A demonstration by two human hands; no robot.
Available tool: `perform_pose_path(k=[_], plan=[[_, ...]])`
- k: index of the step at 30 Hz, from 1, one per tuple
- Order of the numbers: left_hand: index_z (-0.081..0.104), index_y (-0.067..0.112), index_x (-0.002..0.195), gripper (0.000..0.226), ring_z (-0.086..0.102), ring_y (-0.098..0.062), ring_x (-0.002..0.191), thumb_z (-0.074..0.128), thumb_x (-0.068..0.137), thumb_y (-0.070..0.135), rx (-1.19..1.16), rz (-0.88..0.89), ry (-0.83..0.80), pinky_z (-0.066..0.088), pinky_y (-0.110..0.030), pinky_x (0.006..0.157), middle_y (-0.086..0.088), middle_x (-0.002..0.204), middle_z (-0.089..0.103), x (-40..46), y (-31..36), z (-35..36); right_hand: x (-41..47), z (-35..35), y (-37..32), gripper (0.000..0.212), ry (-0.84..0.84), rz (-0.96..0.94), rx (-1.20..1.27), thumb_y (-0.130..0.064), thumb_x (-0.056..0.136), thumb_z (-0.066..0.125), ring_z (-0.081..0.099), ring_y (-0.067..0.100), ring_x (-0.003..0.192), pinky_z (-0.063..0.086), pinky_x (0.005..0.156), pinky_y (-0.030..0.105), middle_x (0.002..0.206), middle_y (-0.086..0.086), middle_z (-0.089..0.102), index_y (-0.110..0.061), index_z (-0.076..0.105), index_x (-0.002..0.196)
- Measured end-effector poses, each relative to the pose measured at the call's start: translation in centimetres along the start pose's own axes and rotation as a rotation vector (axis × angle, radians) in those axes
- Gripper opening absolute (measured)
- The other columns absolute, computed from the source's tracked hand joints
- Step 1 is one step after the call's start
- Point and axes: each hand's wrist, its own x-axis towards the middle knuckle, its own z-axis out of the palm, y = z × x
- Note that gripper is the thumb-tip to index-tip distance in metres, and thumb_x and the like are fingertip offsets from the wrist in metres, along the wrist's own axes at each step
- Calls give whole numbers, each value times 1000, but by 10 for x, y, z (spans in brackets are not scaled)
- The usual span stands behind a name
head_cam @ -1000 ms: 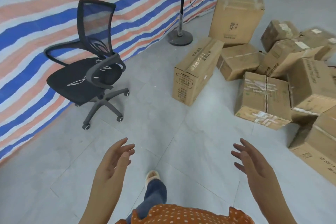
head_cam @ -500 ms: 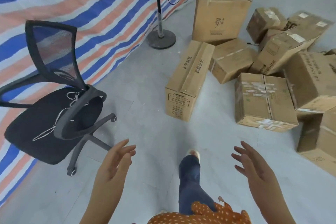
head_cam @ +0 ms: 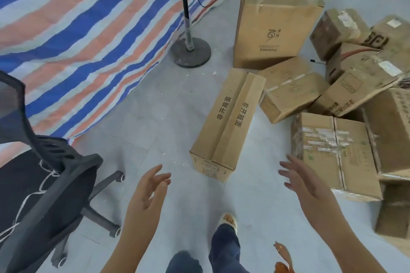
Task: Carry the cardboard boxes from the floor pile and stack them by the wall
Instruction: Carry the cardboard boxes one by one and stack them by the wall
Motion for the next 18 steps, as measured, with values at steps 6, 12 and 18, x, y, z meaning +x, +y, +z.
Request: perform_pose_path(k=[6, 12, 18], plan=[[55, 35, 116, 24, 61, -8, 107, 48, 97, 20, 76, -187, -78, 45, -43, 101, 11, 109, 65, 150, -85, 46, 126, 64, 97, 26, 21, 247, -22, -28, 98, 47, 60, 16, 113, 46, 103, 44, 122, -7, 61, -34, 52, 123], [44, 26, 135, 40, 49, -17, 122, 53, 96, 28, 226, -352, -169, 37, -25, 91, 3, 130, 52, 292, -228, 124, 215, 158, 243, 53, 111, 525, 87, -36, 97, 48, 43, 16, 132, 37, 108, 36, 146, -1, 41, -27, 32, 147], [53, 33, 127, 34, 56, -5, 114, 56, 94, 35, 120, -350, -258, 42, -22, 93, 19, 121, 60, 346, -298, 167, 248, 212, 306, 55, 82, 537, 133, -43, 98, 42, 45, 15, 130, 36, 101, 29, 142, -9, 45, -31, 25, 149]])
